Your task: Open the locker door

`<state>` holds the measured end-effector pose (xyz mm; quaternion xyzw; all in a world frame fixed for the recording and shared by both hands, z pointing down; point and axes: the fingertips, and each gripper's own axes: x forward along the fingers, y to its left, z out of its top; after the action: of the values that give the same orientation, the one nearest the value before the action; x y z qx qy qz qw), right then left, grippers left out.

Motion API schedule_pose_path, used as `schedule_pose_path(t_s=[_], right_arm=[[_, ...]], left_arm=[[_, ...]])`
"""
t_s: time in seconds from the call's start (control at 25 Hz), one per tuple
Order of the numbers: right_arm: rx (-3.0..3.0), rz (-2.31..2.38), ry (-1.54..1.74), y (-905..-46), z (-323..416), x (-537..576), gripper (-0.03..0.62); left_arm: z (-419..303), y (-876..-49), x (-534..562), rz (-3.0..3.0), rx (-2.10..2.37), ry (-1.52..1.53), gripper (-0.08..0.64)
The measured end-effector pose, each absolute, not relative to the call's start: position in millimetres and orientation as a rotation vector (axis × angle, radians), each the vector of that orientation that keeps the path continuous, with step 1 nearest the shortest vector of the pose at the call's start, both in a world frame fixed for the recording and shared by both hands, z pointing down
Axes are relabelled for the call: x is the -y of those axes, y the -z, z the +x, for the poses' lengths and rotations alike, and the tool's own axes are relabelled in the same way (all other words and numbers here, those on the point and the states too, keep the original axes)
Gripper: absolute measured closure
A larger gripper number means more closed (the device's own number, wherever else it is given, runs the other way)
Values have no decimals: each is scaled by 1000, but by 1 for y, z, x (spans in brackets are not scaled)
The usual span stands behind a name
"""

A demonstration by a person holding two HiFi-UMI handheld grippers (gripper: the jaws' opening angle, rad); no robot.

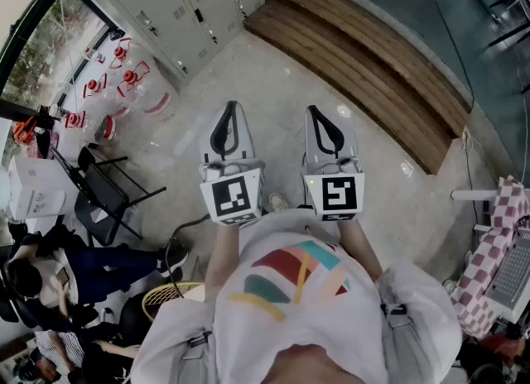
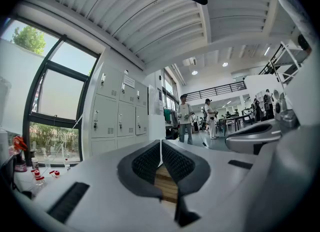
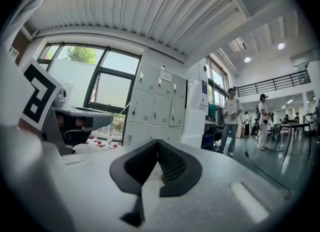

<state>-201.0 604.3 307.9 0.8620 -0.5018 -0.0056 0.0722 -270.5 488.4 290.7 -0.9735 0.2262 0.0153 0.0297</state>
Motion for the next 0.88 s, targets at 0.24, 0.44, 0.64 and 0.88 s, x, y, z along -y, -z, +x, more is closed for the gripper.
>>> schedule_pose_path(t_s=[0.24,0.44,0.64,0.88], right_arm=[[1500,2596,3,-310,-193,-618,588],[1527,2580,5,-311,-185,-620,588],[1570,2594,-29,-317,-173,-612,588],[1660,2511,-38,-323,-177,-575,588]], left_arm=[[-268,-294,-495,-2990,-739,-29,539],[-266,-292,-493,-2970,-780,-30,538],[-271,-295,-487,-2939,-848,-29,539],[-285,-305,-447,-2937,-991,35,538]])
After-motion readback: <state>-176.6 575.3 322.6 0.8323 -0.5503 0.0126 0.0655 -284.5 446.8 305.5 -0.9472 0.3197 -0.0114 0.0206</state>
